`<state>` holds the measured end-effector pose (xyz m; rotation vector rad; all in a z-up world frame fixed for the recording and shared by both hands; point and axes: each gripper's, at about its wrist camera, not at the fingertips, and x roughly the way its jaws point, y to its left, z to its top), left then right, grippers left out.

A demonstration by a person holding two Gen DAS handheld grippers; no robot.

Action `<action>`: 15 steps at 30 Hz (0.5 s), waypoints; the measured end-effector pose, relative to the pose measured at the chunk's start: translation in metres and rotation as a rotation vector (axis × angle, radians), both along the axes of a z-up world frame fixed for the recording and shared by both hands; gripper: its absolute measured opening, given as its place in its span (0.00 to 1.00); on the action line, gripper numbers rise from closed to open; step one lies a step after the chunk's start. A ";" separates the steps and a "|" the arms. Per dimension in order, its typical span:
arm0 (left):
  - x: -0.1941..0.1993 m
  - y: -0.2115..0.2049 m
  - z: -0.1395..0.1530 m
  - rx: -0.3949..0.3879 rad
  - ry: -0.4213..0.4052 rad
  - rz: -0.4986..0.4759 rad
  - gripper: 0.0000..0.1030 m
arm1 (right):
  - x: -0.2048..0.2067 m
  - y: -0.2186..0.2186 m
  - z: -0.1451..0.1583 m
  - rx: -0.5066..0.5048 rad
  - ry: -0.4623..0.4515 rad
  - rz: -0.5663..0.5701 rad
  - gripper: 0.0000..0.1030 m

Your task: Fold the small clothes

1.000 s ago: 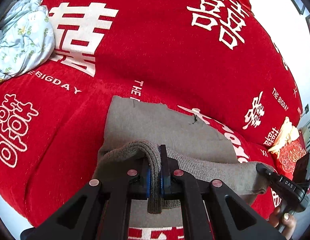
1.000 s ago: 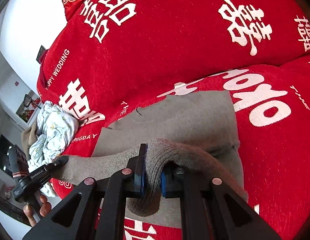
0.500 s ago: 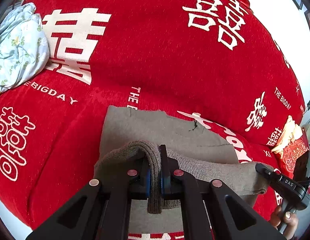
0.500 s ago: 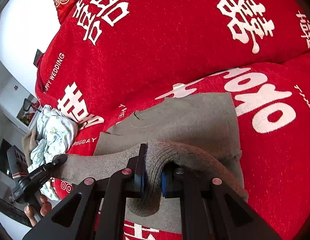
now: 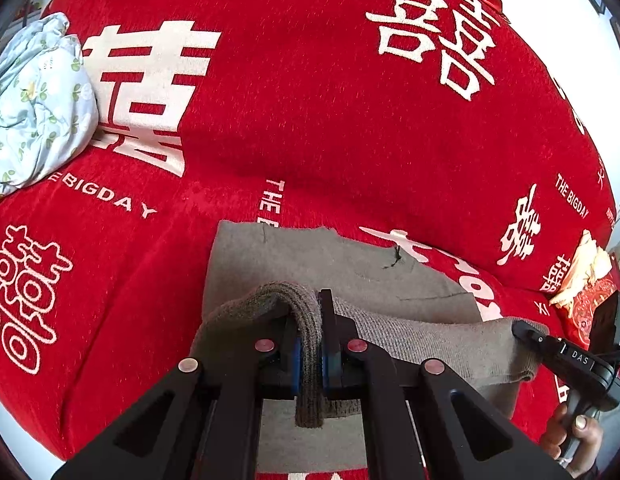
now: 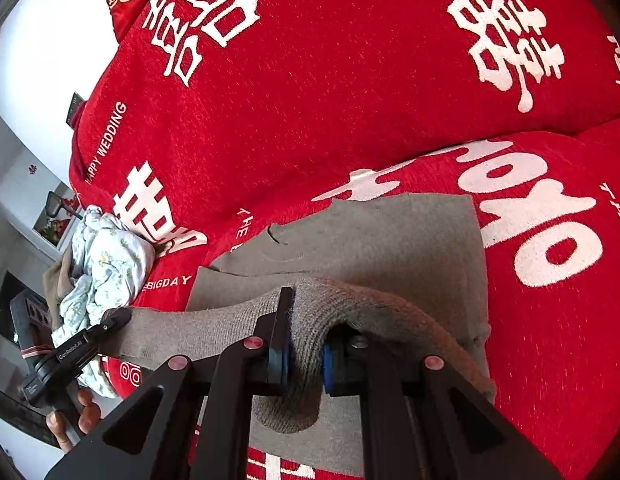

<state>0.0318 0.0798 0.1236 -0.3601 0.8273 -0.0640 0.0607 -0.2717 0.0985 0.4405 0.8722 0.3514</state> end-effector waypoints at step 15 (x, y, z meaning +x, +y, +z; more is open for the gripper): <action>0.030 0.002 0.003 0.016 0.006 -0.002 0.07 | 0.032 0.006 0.000 -0.008 0.019 0.004 0.12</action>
